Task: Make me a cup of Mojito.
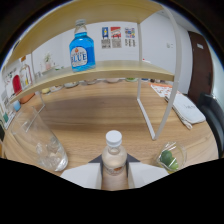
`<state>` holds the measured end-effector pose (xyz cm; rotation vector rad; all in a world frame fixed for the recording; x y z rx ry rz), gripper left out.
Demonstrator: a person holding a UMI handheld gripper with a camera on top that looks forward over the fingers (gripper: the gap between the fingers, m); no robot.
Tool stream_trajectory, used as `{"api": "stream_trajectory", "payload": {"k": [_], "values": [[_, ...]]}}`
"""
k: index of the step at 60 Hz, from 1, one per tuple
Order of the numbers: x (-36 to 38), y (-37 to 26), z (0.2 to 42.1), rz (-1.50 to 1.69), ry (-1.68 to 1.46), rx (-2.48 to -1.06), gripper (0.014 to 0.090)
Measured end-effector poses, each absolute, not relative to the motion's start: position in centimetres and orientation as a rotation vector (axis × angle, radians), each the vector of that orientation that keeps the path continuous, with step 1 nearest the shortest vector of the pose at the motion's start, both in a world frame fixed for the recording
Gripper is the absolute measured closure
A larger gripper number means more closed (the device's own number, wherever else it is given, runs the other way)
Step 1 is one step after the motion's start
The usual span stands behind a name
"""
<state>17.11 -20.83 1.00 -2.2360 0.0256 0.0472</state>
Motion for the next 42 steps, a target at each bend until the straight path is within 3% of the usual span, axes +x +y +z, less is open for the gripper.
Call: {"api": "stream_trajectory", "payload": {"k": [4, 8, 11, 15, 16, 17, 31, 42], "values": [[17.2, -21.2, 0.7, 0.030, 0.007, -2.245, 0.0677], [17.4, -21.4, 1.0, 0.010, 0.002, -2.239, 0.0577], [17.4, -21.8, 1.6, 0.008, 0.006, -2.233, 0.0395], [17.5, -22.4, 2.8, -0.001, 0.014, -2.223, 0.0236], [17.5, -22.6, 3.2, -0.006, 0.016, -2.220, 0.0251], [17.5, -22.8, 3.8, -0.010, 0.021, -2.212, 0.0188], [15.5, -27.0, 11.4, -0.026, 0.030, -2.104, 0.0187], [11.3, -31.3, 13.2, 0.025, 0.030, -2.080, 0.0192]]}}
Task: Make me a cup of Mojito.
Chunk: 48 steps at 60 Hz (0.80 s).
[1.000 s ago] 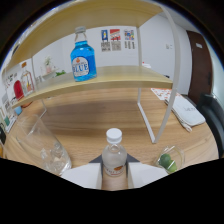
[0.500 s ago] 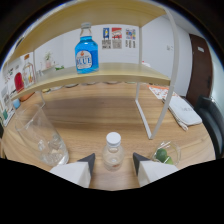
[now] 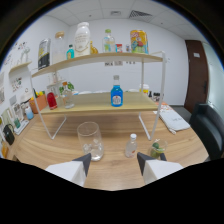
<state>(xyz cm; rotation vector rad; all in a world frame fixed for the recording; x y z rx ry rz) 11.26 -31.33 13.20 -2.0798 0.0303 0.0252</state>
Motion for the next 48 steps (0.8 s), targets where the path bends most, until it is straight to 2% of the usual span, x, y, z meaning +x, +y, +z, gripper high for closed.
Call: {"api": "stream_trajectory", "payload": {"k": [10, 16, 22, 34, 48], "values": [[7.1, -33.4, 12.7, 0.052, 0.054, -2.088, 0.0193], [4.5, -33.3, 14.5, 0.049, 0.087, -2.069, 0.0191], [1.1, -32.3, 18.6, 0.058, 0.099, -2.014, 0.0191], [-7.4, -29.0, 29.6, 0.125, 0.084, -1.873, 0.0194], [-13.9, -24.0, 37.6, 0.085, -0.021, -1.764, 0.0185]]}}
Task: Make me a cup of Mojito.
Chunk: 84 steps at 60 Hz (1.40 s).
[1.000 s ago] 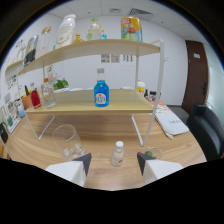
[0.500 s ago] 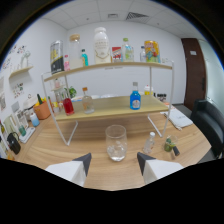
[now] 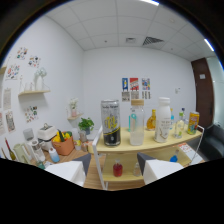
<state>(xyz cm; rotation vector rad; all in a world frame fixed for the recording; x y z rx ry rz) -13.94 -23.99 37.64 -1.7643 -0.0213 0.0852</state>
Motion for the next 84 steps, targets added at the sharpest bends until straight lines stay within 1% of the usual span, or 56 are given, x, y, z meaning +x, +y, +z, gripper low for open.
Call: {"api": "stream_trajectory", "payload": {"k": [12, 22, 30, 34, 37, 39, 43, 59, 65, 76, 80, 84], "values": [[-15.8, -18.6, 39.6, 0.053, -0.050, -1.738, 0.0184], [-15.8, -13.7, 39.7, 0.045, -0.017, -1.747, 0.0182], [-15.8, -10.8, 39.5, 0.032, -0.006, -1.770, 0.0199], [-15.5, -9.9, 39.7, 0.002, -0.001, -1.760, 0.0254], [-15.5, -9.3, 39.9, 0.003, 0.001, -1.748, 0.0324], [-15.5, -9.1, 40.0, 0.005, 0.003, -1.744, 0.0387], [-15.0, -8.9, 40.2, -0.019, 0.023, -1.737, 0.0511], [-15.1, -9.3, 40.2, 0.008, 0.025, -1.753, 0.0533], [-15.5, -10.4, 41.1, 0.024, 0.011, -1.737, 0.0539], [-15.6, -14.9, 43.7, 0.061, -0.026, -1.676, 0.0537], [-15.2, -17.0, 43.5, 0.091, -0.043, -1.662, 0.0538], [-14.2, -18.9, 42.4, 0.082, -0.054, -1.662, 0.0538]]}}
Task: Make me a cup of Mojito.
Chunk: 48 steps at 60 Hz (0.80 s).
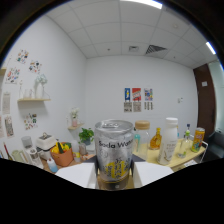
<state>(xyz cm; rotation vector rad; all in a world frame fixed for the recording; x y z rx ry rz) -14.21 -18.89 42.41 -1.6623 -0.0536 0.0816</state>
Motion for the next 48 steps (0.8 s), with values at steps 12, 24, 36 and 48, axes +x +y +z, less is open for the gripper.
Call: {"api": "stream_trajectory", "payload": {"k": [12, 24, 36, 48], "values": [[-10.4, -22.9, 34.3, 0.112, 0.035, -1.759, 0.0539], [-7.5, -24.1, 24.5, 0.209, 0.210, -1.860, 0.0539], [-5.4, -23.7, 18.8, 0.457, 0.522, -1.900, 0.0539], [-5.6, -22.0, 19.6, 0.925, 0.846, -1.736, 0.0539]]}}
